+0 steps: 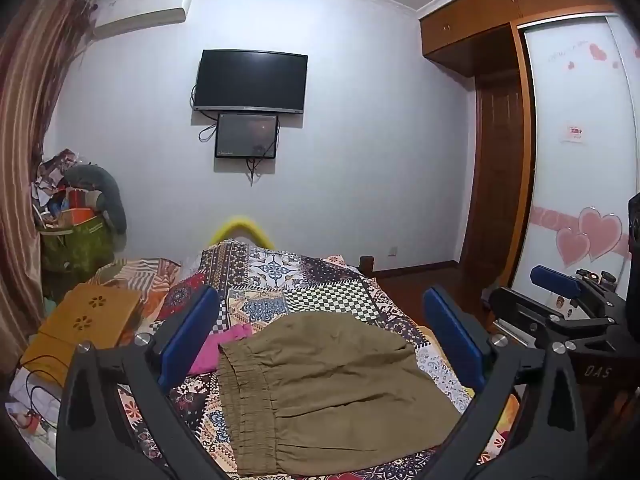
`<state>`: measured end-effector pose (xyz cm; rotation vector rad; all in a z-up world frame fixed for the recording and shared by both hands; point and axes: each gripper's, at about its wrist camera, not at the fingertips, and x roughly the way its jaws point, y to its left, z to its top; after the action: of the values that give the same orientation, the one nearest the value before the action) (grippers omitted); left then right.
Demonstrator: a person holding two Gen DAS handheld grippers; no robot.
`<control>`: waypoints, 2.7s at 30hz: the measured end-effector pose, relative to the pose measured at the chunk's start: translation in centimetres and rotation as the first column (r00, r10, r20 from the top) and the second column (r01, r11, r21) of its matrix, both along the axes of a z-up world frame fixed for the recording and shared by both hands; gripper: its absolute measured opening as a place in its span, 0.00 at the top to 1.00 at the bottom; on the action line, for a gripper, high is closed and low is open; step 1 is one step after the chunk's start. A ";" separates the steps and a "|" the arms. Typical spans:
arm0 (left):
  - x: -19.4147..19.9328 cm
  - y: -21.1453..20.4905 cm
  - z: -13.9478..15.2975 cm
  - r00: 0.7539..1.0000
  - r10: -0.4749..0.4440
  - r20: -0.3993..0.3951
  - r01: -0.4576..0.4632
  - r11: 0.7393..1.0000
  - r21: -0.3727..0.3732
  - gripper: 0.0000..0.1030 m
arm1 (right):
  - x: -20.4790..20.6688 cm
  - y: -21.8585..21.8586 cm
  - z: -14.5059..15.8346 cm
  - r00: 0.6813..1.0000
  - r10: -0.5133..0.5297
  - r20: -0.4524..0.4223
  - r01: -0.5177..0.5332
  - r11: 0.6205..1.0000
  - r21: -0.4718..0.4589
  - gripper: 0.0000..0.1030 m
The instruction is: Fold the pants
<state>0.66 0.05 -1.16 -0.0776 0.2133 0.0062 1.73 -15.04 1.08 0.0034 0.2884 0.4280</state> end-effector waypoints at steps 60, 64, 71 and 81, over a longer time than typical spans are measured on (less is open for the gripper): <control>1.1 0.0 -0.6 0.999 0.004 -0.033 -0.004 1.000 -0.003 0.00 | -0.1 0.0 1.2 1.000 0.001 -0.023 -0.001 1.000 0.002 0.00; 1.2 0.1 -0.7 0.999 0.002 -0.039 -0.002 1.000 -0.010 0.00 | 0.0 0.0 1.3 1.000 -0.002 -0.025 0.002 1.000 0.001 0.00; 2.1 0.2 -1.2 0.998 0.010 -0.057 -0.011 1.000 -0.011 0.00 | 0.9 -0.2 1.0 0.999 -0.023 -0.024 0.022 1.000 -0.022 0.00; 5.2 1.8 -2.7 0.991 -0.001 -0.137 0.000 1.000 -0.008 0.00 | 3.7 -1.9 -1.0 0.992 -0.080 -0.094 0.074 0.996 -0.058 0.00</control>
<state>5.91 1.88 -3.85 -0.0850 0.3509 0.0103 5.38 -16.93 0.03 -0.0183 0.3937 0.3436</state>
